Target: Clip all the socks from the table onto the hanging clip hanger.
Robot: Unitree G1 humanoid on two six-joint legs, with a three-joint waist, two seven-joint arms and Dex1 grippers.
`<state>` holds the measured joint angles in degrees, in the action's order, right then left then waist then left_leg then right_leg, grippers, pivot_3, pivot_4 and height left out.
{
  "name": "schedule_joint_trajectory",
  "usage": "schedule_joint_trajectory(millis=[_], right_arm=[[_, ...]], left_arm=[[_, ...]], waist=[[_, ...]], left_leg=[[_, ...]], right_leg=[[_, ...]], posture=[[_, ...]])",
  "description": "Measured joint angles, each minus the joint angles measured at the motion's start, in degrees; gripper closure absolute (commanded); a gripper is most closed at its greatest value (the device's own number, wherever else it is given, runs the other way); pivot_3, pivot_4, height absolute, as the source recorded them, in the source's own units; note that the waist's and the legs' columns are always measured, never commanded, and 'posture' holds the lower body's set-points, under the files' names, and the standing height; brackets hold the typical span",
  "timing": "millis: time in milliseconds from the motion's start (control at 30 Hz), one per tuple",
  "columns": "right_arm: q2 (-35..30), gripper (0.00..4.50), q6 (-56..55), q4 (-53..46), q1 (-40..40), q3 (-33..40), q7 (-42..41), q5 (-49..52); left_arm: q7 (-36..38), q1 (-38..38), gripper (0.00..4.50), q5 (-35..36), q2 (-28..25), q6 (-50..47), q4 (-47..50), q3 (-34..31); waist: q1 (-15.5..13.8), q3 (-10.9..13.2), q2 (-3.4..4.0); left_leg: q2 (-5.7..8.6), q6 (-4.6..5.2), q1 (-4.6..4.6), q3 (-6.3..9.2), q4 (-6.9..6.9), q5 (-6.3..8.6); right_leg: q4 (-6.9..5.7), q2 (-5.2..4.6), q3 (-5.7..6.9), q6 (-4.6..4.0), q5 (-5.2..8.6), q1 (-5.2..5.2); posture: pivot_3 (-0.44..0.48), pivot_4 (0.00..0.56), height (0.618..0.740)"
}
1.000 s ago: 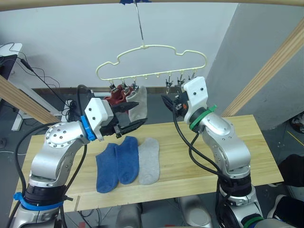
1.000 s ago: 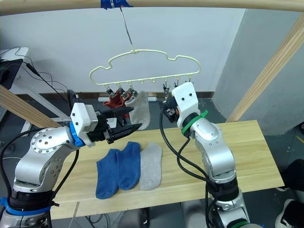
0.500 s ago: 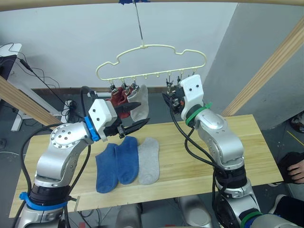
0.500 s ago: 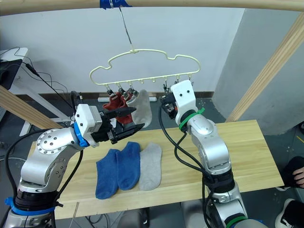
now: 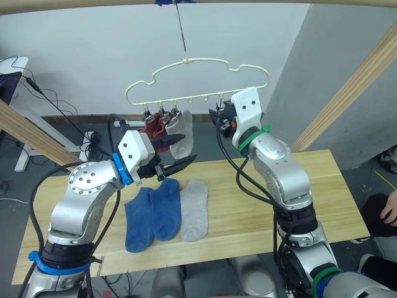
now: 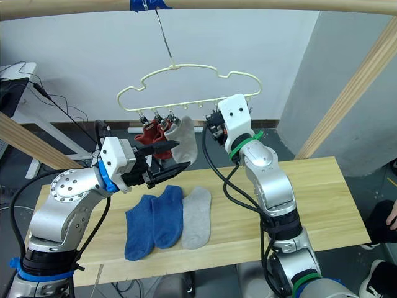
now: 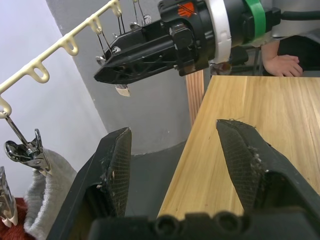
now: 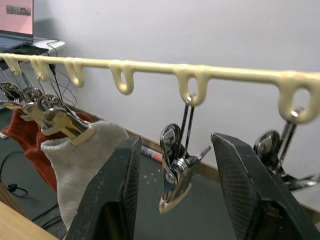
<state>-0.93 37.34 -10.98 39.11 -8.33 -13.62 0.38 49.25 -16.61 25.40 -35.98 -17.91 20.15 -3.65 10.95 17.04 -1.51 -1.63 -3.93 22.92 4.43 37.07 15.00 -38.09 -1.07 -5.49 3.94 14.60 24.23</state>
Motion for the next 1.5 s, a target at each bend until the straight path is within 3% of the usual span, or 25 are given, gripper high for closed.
schedule_joint_trajectory(millis=[700, 1500], right_arm=[[3.6, 2.20, -0.5, 2.2, 0.5, -0.3, 5.8, -0.3], [4.4, 2.20, -1.3, 2.2, 0.5, -1.8, 4.5, 1.2]], left_arm=[[0.0, 1.4, 1.53, -1.0, 0.9, 2.0, -0.2, 0.6], [0.1, 2.5, 1.53, -1.6, 1.3, 3.3, -0.5, 0.7]], waist=[[0.0, 0.0, 0.01], [-0.1, 0.0, 0.01]], left_leg=[[0.00, 0.00, 0.00, 0.01, 0.01, 0.00], [0.00, 0.00, 0.00, 0.01, 0.01, 0.00]], right_leg=[[-0.03, 0.00, 0.00, -0.01, 0.00, 0.01], [-0.03, 0.00, 0.00, -0.01, -0.01, 0.01]], posture=[[-0.180, 0.265, 0.740], [-0.172, 0.266, 0.740]])
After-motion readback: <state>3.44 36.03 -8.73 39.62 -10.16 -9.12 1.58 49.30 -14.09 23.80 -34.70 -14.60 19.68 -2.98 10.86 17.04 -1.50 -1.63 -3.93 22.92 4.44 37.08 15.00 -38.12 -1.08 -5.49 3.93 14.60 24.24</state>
